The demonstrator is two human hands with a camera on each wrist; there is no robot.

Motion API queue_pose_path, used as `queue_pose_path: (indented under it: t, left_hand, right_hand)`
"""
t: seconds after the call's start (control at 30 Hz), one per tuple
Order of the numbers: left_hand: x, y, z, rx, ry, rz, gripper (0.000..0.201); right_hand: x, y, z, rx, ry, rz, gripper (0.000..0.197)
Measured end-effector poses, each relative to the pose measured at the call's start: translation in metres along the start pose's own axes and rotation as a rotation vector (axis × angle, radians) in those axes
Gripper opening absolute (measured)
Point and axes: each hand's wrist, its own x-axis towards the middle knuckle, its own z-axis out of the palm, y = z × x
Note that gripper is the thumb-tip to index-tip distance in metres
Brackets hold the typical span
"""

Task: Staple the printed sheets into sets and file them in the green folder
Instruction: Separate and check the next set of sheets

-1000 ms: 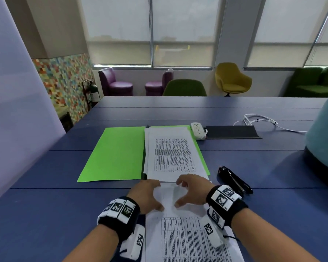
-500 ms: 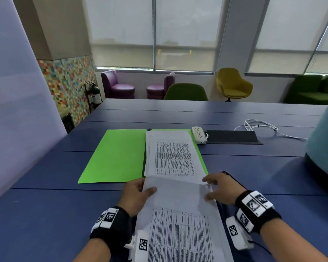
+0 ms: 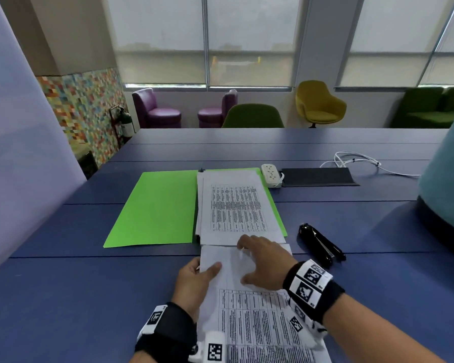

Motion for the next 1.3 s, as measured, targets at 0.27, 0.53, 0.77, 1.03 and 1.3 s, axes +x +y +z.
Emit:
queue_pose_path:
  t: [0.27,0.53,0.77,1.03,1.3]
  left_hand:
    - [-0.005,-0.002,-0.007,0.243,-0.061,0.151,0.084]
    - [-0.011,0.002,-0.005,0.344,0.016,0.32,0.064]
    - [-0.013,0.003,-0.005,0.471,0.038,0.403,0.029]
    - [-0.016,0.001,-0.007,0.512,0.091,0.396,0.07]
    - [-0.025,0.062,0.007,-0.116,0.029,0.45,0.019]
  right_hand:
    - [-0.002,0.003,-0.005,0.053,0.022,-0.003,0.048]
    - [-0.006,0.003,-0.004,0.1,0.009,-0.015,0.048]
    - [-0.003,0.007,-0.004,0.113,0.025,-0.021,0.042]
    - [-0.007,0.019,-0.02,0.151,0.159,0.053,0.074]
    - [-0.05,0.062,-0.038,1.214,-0.056,0.202,0.076]
